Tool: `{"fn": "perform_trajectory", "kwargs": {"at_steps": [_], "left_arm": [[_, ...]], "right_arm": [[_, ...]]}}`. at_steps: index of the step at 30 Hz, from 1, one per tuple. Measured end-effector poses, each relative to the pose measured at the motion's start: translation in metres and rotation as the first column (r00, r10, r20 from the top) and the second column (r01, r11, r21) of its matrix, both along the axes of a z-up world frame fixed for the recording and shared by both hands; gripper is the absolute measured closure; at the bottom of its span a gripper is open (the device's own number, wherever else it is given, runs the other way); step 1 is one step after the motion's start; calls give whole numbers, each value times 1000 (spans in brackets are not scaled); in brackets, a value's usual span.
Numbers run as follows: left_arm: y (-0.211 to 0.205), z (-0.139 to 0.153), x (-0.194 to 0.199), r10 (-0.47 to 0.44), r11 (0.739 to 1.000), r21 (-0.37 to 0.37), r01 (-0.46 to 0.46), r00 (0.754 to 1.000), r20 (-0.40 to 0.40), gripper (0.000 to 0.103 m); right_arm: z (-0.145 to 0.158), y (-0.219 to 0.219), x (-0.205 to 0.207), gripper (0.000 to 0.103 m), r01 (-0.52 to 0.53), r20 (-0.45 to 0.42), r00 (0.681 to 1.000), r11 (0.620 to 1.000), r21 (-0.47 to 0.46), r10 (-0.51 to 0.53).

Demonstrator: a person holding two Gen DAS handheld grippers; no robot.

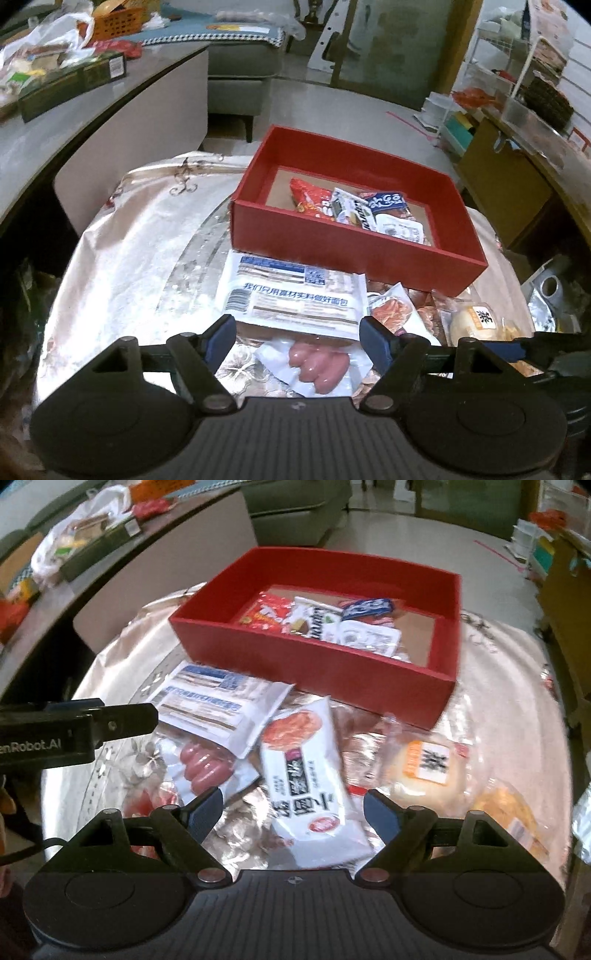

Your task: Organize snacks

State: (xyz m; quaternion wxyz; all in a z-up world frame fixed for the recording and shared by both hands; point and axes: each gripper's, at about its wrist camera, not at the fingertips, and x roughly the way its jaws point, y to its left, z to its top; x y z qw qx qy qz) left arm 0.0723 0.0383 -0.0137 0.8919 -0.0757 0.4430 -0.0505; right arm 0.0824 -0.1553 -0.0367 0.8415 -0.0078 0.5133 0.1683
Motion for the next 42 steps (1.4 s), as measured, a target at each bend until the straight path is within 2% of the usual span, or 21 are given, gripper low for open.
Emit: {"fn": "perform_trajectory", "kwargs": {"at_steps": [2,11,13,14,15,22,24,25,26,27,29,31,35,38,42], "left_arm": [[4,-1,2,9,1000,-21,-9,1000,-11,35],[6,-3,5,-5,998,-60,3,1000,-28,34],[6,-3,5,-10,998,-64,8,999,-31,34],[6,-3,5,-11,998,-65,9,999,-33,34],[6,-4,5,-11,998,-65,9,999,-34,34],[15,-1,6,7,997,-80,-9,999,-33,33],[16,-1,10,0,997,-76,-2,999,-33,31],[17,-2,12,-1,998,-69,-1,999,-32,31],[18,-2,15,4,998,-61,-6,1000,-31,31],[19,-3,19,9,998,-56,-10,999,-33,31],[21,-6,27,23,997,-74,-26,999,-46,31],[23,-13,35,42,992,-117,-50,996,-75,31],[15,-28,51,55,977,-194,-83,988,-144,30],[2,-33,63,52,981,-178,-78,988,-144,28],[-11,-39,70,47,988,-138,-72,983,-177,26]], "right_arm": [[-5,8,4,15,-23,-7,1000,1000,-3,23],[-34,10,23,15,0,-64,998,999,-36,-2],[-41,9,26,7,8,-93,996,1000,-14,-9],[-44,11,26,0,-6,-101,995,1000,-7,5],[-46,13,26,0,-22,-109,994,1000,-13,20],[-51,24,19,0,-84,-69,995,992,-94,78],[-49,23,19,4,-72,-61,996,993,-99,66],[-47,23,17,14,-79,-53,996,989,-127,73],[-45,23,15,30,-83,-39,996,982,-168,78],[-42,21,12,39,-84,-25,996,975,-205,80],[-37,14,10,44,-94,-38,995,979,-180,88],[-32,6,7,47,-94,-48,995,985,-147,88],[-16,-7,-3,48,-85,-12,996,991,-101,84],[-8,-18,-8,48,-74,-10,997,996,-52,73],[-17,-21,-9,51,-77,-41,996,995,-58,75]]}}
